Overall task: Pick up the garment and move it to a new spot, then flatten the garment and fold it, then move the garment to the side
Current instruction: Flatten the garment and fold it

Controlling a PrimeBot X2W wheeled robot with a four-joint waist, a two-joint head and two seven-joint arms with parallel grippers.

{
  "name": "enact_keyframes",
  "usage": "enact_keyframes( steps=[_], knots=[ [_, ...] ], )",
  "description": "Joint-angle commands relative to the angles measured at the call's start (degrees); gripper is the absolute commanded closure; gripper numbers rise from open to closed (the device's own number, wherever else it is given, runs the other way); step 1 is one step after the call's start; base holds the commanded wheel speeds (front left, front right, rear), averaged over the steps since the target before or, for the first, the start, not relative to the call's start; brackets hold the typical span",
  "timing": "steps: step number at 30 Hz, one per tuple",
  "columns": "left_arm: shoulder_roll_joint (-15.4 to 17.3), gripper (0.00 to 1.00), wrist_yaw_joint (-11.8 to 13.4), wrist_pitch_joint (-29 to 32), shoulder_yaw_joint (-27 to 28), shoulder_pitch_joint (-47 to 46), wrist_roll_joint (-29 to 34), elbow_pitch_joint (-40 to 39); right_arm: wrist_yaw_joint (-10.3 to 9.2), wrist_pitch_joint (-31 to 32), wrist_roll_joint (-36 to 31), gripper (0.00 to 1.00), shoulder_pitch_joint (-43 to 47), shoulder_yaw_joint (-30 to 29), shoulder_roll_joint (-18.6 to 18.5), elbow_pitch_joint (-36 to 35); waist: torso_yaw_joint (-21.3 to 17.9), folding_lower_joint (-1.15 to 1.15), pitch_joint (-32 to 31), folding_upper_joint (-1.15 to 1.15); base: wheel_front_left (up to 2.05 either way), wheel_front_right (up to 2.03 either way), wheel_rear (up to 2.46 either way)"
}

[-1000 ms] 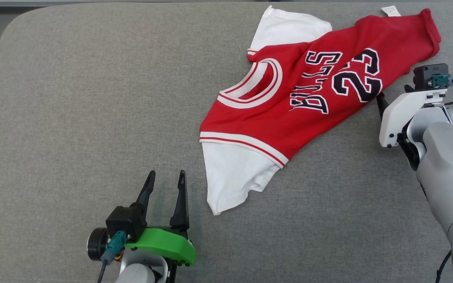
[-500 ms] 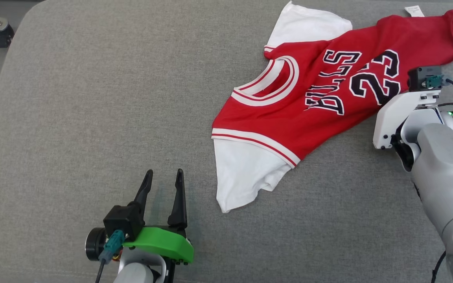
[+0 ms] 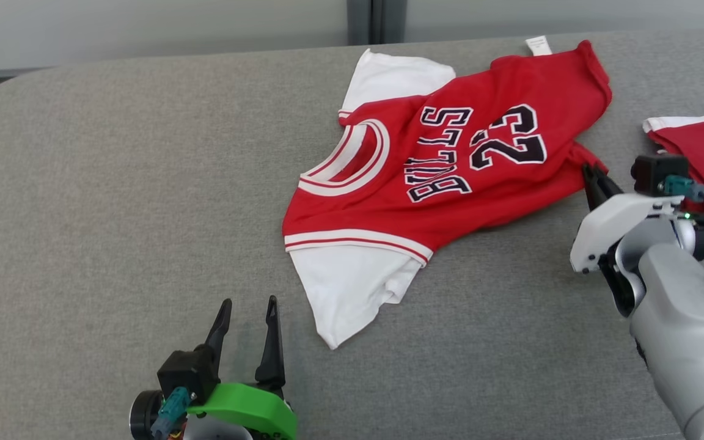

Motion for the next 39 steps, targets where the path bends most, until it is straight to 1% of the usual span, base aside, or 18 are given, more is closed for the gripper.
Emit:
enact_keyframes(
  steps=[1, 3, 6, 12, 13, 14, 15, 18, 20, 23, 26, 29, 33, 36, 39],
  knots=[
    [0.4, 0.00, 0.2, 0.0, 0.2, 1.0, -0.2, -0.1, -0.09, -0.3, 0.7, 1.00, 2.9, 0.1, -0.2, -1.8, -3.7, 0.00, -3.5, 0.00, 0.00, 0.00, 0.00],
    [0.5, 0.00, 0.4, 0.0, 0.4, 1.5, -0.4, -0.3, -0.09, -0.1, 1.4, 1.00, 6.8, -0.3, -0.2, -5.5, -4.6, 0.00, -4.2, 0.00, 0.00, 0.00, 0.00],
    [0.8, 0.00, 0.6, 0.0, 0.6, 2.1, -0.5, -0.7, -0.09, 1.3, 1.0, 1.00, 13.7, -1.1, 1.1, -11.2, -5.7, 0.00, -5.0, 0.00, 0.00, 0.00, 0.00],
    [1.2, 0.00, 0.9, 0.0, 0.9, 2.3, -0.7, -1.2, -0.09, 6.5, -1.4, 1.00, 25.8, -2.4, 6.2, -22.3, -6.8, 0.00, -5.4, 0.00, 0.00, 0.00, 0.00],
    [1.2, 0.00, 0.9, 0.0, 0.9, 2.2, -0.8, -1.2, -0.09, 7.3, -2.1, 0.94, 27.2, -2.3, 6.8, -23.6, -6.8, 0.00, -5.4, 0.00, 0.00, 0.00, 0.00],
    [1.3, 0.00, 1.0, 0.1, 0.8, 2.1, -0.8, -1.3, -0.09, 8.1, -2.7, 0.33, 28.6, -2.4, 7.4, -25.2, -6.9, 0.00, -5.4, 0.00, 0.00, 0.00, 0.00],
    [1.4, 0.00, 1.0, 0.1, 0.8, 2.0, -0.8, -1.4, -0.09, 8.7, -3.0, 0.00, 29.8, -2.5, 8.1, -27.0, -7.0, 0.00, -5.4, 0.00, 0.00, 0.00, 0.00],
    [1.7, 0.00, 1.1, 0.2, 0.9, 1.8, -0.9, -1.5, -0.09, 9.5, -2.6, 0.00, 32.2, -4.0, 9.0, -31.7, -7.3, 0.00, -5.5, 0.00, 0.00, 0.00, 0.00],
    [1.9, 0.00, 1.1, 0.3, 0.9, 1.8, -0.8, -1.7, -0.09, 9.5, -3.5, 0.00, 33.2, -6.7, 9.1, -34.9, -7.4, 0.00, -5.4, 0.00, 0.00, 0.00, 0.00],
    [2.1, 0.00, 1.1, 0.3, 0.7, 1.7, -0.9, -1.8, -0.09, 10.0, -6.5, 0.00, 34.5, -12.6, 9.2, -38.1, -7.2, 0.00, -5.4, 0.00, 0.00, 0.00, 0.00],
    [2.2, 0.00, 1.1, 0.4, 0.5, 1.4, -0.9, -2.0, -0.09, 11.2, -8.2, 0.00, 34.7, -18.2, 9.7, -39.3, -6.9, 0.00, -5.2, 0.00, 0.00, 0.00, 0.00],
    [2.4, 0.00, 1.1, 0.5, 0.4, 0.8, -0.9, -2.2, -0.09, 12.0, -9.5, 0.00, 33.5, -21.8, 10.0, -37.5, -6.5, 0.00, -4.6, 0.00, 0.00, 0.00, 0.00],
    [2.7, 0.00, 1.3, 0.6, 0.3, 0.3, -0.7, -2.4, -0.09, 12.2, -10.5, 0.00, 30.4, -24.1, 10.2, -32.7, -6.0, 0.00, -3.8, 0.00, 0.00, 0.00, 0.00],
    [2.9, 0.00, 1.3, 0.7, 0.2, -0.1, -0.7, -2.5, -0.09, 12.4, -11.2, 0.00, 27.7, -24.8, 10.4, -27.8, -5.7, 0.00, -3.3, 0.00, 0.00, 0.00, 0.00],
    [3.0, 0.00, 1.4, 0.9, 0.1, -0.4, -0.6, -2.4, -0.09, 12.0, -10.9, 0.00, 24.7, -23.8, 10.4, -22.8, -5.2, 0.00, -3.0, 0.00, 0.00, 0.00, 0.00]
  ],
)
